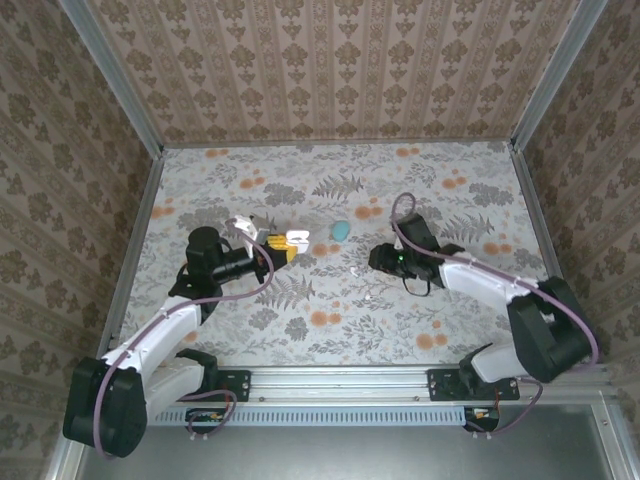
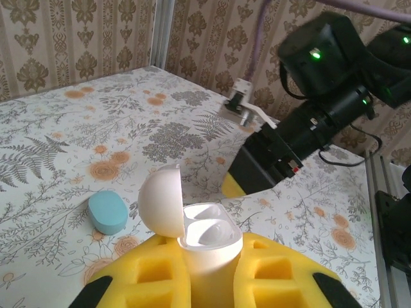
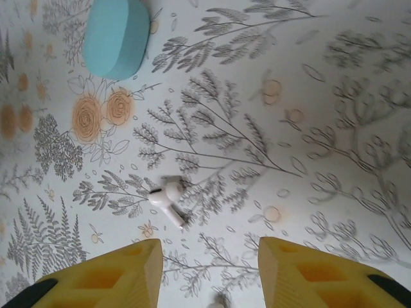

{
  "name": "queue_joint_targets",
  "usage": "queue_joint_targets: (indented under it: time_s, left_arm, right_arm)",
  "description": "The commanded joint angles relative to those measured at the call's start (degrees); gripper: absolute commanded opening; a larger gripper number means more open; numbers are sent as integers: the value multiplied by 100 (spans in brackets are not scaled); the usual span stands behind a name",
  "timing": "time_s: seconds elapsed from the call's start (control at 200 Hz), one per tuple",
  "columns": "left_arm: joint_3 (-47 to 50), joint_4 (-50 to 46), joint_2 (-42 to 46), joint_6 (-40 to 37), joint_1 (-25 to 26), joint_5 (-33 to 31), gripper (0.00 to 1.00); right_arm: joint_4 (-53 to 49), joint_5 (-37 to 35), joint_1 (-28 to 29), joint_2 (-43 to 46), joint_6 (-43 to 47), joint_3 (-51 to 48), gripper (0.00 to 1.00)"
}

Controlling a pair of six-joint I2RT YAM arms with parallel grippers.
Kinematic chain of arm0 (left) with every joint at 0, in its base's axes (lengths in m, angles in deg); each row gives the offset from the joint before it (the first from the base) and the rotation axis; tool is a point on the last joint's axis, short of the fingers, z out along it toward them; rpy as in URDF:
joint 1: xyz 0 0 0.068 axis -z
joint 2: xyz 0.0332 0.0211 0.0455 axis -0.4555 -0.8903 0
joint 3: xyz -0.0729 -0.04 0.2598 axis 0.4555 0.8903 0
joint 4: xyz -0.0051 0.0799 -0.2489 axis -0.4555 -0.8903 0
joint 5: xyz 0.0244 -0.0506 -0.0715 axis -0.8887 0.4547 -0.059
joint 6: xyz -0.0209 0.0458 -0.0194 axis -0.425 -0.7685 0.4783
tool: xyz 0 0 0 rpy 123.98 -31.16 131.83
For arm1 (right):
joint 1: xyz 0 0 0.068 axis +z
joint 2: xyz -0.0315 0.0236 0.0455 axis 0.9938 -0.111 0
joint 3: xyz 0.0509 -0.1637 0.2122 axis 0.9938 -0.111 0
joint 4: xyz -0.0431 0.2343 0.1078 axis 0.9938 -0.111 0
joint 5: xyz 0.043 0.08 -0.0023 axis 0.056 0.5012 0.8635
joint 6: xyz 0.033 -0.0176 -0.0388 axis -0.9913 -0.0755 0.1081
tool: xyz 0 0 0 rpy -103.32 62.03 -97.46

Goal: Insert the wireless bluetooth earbuds into the charging case

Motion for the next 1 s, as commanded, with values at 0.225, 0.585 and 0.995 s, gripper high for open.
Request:
queue_joint_targets:
  time_s: [0.225,0.585,0.995]
  left_arm:
    - [-47,-80,184,-92,27,45,0]
    - [-146,-456,260,-618,117,509,0]
    - [-7,-529,413,-1180,268,303,0]
  right_arm:
    - [-3042,-530,674,-1715,1919,2544,48]
    - [-3637,-661,848,-2374,1774,3300,50]
    - [-3799,-717,954,-2864,1785,3713,49]
